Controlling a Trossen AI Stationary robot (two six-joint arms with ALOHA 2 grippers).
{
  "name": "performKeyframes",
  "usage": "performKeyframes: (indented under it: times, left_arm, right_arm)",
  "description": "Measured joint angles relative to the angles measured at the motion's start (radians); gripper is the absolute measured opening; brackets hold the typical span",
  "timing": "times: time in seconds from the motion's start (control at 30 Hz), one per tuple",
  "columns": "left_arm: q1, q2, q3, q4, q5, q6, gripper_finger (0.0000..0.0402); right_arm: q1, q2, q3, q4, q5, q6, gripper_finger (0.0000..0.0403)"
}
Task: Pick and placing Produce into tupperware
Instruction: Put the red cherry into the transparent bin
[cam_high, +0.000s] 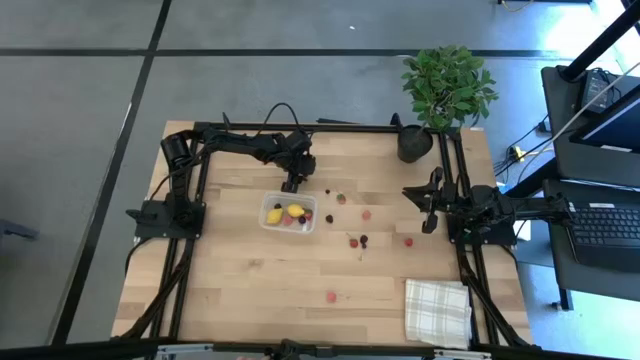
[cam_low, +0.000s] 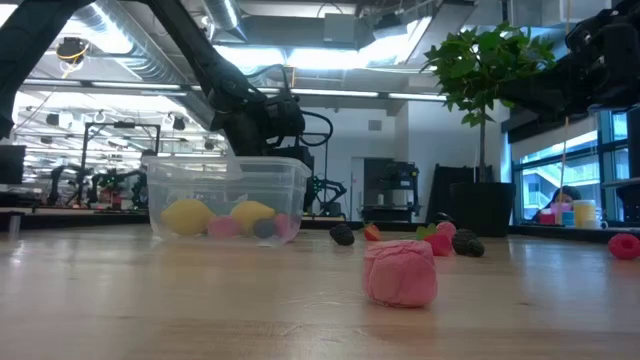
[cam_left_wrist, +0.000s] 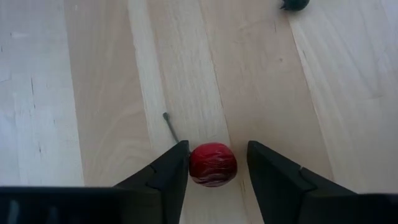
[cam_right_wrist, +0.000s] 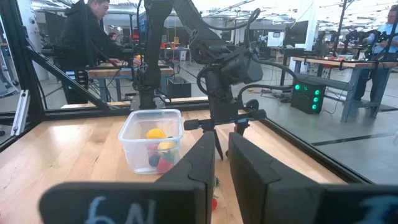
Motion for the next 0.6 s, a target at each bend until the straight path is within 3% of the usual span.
performKeyframes:
  times: [0.6]
  left_arm:
    - [-0.013,0.000,0.000,0.001,-0.011,0.000,0.0088]
  right_arm:
    - [0.000,0.000,0.000,0.000,0.000,-0.001,0.0051]
